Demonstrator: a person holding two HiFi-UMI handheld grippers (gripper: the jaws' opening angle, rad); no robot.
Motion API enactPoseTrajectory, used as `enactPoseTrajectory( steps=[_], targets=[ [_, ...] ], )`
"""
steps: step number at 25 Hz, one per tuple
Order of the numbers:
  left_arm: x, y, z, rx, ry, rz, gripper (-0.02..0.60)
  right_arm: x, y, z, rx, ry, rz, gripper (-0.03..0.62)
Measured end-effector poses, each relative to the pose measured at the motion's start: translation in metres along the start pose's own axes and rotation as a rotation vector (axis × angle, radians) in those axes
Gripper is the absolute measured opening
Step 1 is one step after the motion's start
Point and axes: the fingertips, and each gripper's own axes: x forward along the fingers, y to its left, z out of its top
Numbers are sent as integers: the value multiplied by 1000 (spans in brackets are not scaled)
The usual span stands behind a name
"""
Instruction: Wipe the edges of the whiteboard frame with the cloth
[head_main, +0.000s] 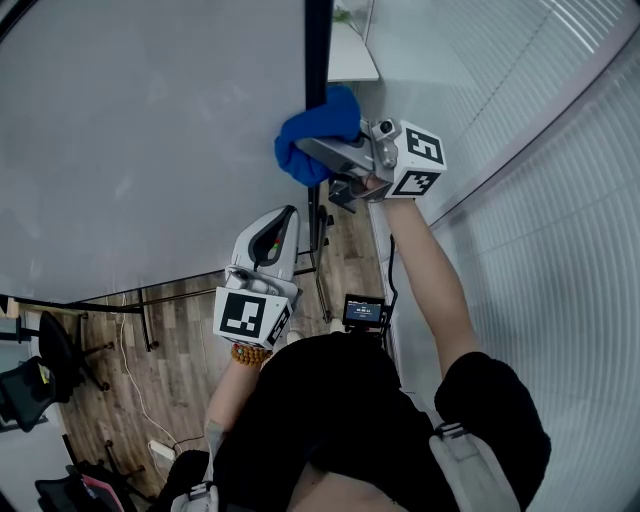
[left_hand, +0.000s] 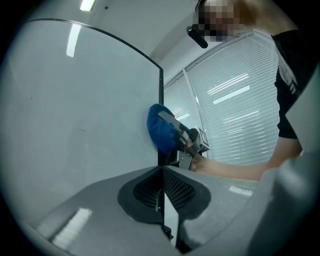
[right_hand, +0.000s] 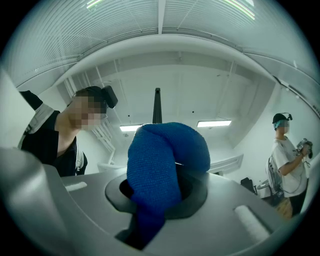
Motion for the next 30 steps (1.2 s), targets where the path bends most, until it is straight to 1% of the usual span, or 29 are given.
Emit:
enactPoseTrajectory(
  steps=[11, 16, 23, 30],
  targets=[
    [-16, 3, -17, 8, -4, 19, 2, -14, 14, -32, -3, 1, 5, 97],
    [-17, 3, -7, 4, 1, 23, 2, -14, 15, -40, -2, 19, -2, 97],
    [-19, 5, -10, 4, 16, 33, 2, -28, 14, -67, -27, 31, 0, 97],
    [-13, 8, -7, -9, 34, 47, 2, -41, 7, -86, -15, 63, 8, 95]
  ],
)
